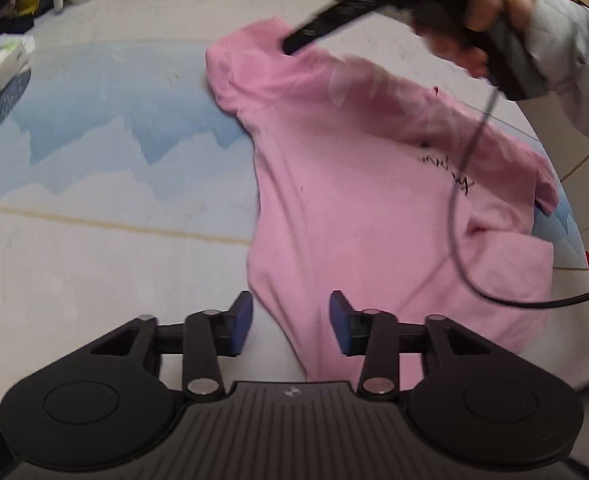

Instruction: Fold clothes

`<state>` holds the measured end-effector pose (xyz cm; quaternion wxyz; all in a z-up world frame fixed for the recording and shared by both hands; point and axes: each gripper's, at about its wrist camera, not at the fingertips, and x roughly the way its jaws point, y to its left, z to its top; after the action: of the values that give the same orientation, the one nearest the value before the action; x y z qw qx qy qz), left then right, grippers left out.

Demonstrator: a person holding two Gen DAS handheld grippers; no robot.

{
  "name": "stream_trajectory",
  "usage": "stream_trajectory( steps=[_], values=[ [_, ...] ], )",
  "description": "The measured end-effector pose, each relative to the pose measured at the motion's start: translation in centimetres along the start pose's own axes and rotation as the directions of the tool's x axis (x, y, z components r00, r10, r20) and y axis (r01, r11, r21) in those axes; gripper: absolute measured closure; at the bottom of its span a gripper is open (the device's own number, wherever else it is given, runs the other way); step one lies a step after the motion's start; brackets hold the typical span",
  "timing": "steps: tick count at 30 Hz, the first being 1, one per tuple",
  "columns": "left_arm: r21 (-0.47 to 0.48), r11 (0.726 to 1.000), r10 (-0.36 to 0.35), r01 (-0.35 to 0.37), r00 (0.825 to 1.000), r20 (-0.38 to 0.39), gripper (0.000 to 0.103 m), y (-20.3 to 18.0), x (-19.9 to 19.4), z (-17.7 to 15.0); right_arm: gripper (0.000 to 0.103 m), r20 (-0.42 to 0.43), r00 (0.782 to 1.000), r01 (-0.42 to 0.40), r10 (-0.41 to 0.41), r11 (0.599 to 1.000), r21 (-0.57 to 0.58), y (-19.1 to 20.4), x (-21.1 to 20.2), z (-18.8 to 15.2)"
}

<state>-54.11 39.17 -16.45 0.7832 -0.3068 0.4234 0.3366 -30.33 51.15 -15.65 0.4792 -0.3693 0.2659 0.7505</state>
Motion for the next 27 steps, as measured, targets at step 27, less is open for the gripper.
stream_trajectory(
  steps=[27],
  values=[
    [0.011,0.996,-0.089,0.089,0.995,-0.041,0.056,-0.2,4.5,1.7,0.0,-0.15,0.981,0.174,-0.126,0.913,0.368,-8.2,3.5,-5.7]
  ],
)
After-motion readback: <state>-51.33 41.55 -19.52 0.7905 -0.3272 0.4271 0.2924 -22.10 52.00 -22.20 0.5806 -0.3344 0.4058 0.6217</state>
